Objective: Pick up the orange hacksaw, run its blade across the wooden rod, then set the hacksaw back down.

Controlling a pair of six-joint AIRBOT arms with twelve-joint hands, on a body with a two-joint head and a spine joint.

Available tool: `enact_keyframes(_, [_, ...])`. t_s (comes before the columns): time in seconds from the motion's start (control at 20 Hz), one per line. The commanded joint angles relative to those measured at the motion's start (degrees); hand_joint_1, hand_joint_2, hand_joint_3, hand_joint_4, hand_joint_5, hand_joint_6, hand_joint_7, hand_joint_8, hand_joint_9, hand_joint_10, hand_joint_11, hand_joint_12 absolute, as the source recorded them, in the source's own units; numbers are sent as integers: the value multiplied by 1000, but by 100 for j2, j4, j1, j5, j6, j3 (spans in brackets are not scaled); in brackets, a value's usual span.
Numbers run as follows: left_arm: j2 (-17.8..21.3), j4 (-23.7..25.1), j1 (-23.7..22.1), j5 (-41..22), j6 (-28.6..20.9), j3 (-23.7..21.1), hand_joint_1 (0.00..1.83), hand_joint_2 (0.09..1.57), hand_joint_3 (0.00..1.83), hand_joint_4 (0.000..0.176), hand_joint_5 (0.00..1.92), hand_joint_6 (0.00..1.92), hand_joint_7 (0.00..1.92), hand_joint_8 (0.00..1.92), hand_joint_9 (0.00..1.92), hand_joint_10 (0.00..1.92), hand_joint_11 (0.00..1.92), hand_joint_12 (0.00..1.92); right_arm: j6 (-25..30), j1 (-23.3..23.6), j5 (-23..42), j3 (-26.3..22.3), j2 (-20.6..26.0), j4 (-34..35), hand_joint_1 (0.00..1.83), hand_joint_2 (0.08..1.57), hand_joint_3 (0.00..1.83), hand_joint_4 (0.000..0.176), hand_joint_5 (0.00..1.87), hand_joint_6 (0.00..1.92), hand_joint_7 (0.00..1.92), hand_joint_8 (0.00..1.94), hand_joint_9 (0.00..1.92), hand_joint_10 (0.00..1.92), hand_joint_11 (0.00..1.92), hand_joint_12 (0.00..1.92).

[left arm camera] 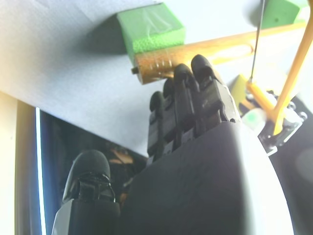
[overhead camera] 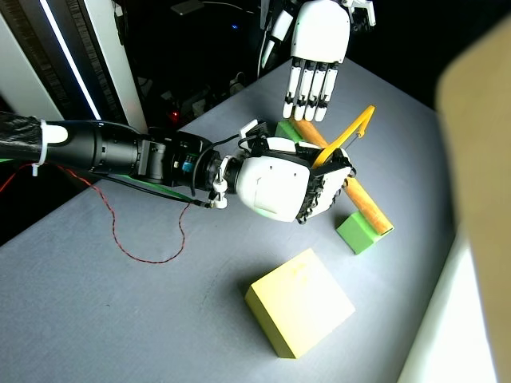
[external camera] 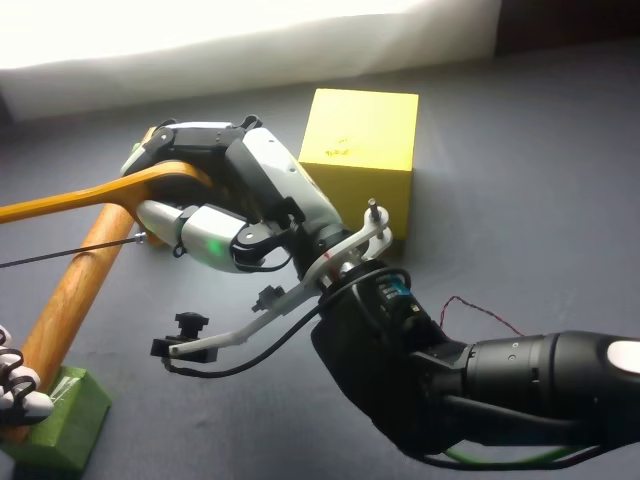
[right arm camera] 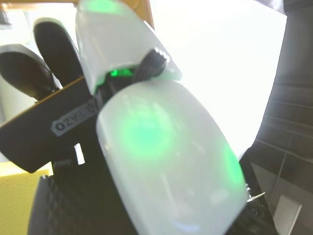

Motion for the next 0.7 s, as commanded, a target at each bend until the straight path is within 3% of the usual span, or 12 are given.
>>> enact_keyframes(0.0, [-18,-112,-49,-66,-16,-4,59,1290,0,0,189,6,239,4,230,5,0,419,91,60,588,10,-40,-321,1233,1149,0,0,887,982,972,1200,939,1171,842,1553])
enact_keyframes(0.25, [-22,-112,-56,-66,-16,-2,86,1284,0,0,173,0,236,0,227,3,0,463,102,49,599,109,-197,-300,1237,1138,0,0,895,974,997,1154,976,1133,876,1512])
enact_keyframes(0.4, [-14,-112,-45,-66,-16,-2,48,1291,1,0,140,4,209,6,201,3,0,396,112,22,673,74,-127,-393,1233,1147,1,0,879,996,979,1185,963,1147,855,1550])
enact_keyframes(0.5, [-13,-112,-46,-66,-16,-5,68,1284,0,0,171,8,229,5,219,6,0,474,121,-22,712,-11,4,-456,1232,1154,1,0,862,1021,971,1200,946,1148,840,1562])
enact_keyframes(0.65, [-13,-112,-45,-66,-16,-8,56,1286,0,0,166,4,207,1,192,0,0,423,44,-127,707,-366,384,-461,1234,1148,1,0,883,991,972,1199,948,1158,838,1549])
